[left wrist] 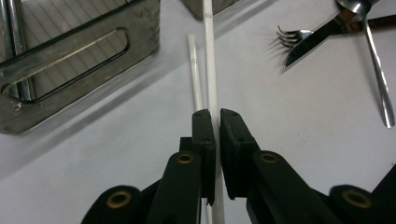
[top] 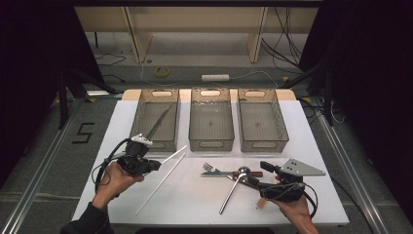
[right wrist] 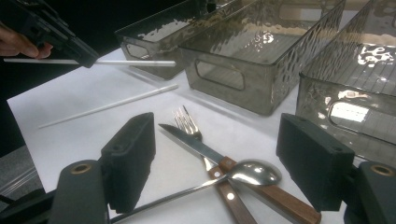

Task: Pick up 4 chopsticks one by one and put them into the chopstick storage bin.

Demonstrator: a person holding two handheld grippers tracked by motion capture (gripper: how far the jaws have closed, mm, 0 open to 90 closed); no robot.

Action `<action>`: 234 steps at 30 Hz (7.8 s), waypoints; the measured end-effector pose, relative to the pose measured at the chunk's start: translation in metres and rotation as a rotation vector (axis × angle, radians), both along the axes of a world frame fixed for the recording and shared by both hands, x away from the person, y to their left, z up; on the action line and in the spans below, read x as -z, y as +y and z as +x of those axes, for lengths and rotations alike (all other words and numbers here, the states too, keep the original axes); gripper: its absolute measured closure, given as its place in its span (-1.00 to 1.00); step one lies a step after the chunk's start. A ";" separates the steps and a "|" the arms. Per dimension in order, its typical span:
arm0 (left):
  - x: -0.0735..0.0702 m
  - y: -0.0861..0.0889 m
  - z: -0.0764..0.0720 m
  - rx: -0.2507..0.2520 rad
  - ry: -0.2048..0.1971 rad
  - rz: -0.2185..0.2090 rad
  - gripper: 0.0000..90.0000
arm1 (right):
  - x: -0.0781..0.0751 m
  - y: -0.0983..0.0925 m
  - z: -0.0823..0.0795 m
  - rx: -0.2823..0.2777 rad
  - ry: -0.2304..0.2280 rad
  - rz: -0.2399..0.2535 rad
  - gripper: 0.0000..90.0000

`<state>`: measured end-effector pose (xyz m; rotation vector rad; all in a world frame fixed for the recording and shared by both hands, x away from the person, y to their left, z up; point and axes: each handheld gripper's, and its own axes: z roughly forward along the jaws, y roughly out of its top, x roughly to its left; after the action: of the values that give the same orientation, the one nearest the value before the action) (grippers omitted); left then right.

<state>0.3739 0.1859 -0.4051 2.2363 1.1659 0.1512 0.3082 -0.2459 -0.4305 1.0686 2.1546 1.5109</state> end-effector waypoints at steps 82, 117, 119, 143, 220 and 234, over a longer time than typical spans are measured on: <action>-0.008 0.031 0.158 -0.294 -0.151 -0.060 0.88 | 0.003 -0.005 0.001 0.004 0.016 0.011 -0.35; 0.011 0.028 0.170 -0.309 -0.172 -0.103 0.44 | 0.003 -0.005 0.000 0.002 0.015 0.012 -0.35; 0.008 0.026 0.166 -0.292 -0.149 -0.108 0.31 | 0.003 -0.005 0.000 0.003 0.015 0.012 -0.35; 0.010 -0.009 0.065 -0.179 -0.119 -0.094 -0.34 | 0.001 -0.003 -0.002 0.005 0.006 0.000 -0.35; 0.056 -0.034 0.013 0.038 0.172 0.256 0.67 | 0.000 0.002 -0.004 -0.014 0.003 -0.025 -0.35; 0.059 -0.040 0.014 0.045 0.168 0.292 0.80 | 0.000 0.002 -0.004 -0.013 0.002 -0.026 -0.35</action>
<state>0.3883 0.1456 -0.4645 2.5712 1.2466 0.1229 0.3045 -0.2441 -0.4309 1.0501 2.1813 1.4834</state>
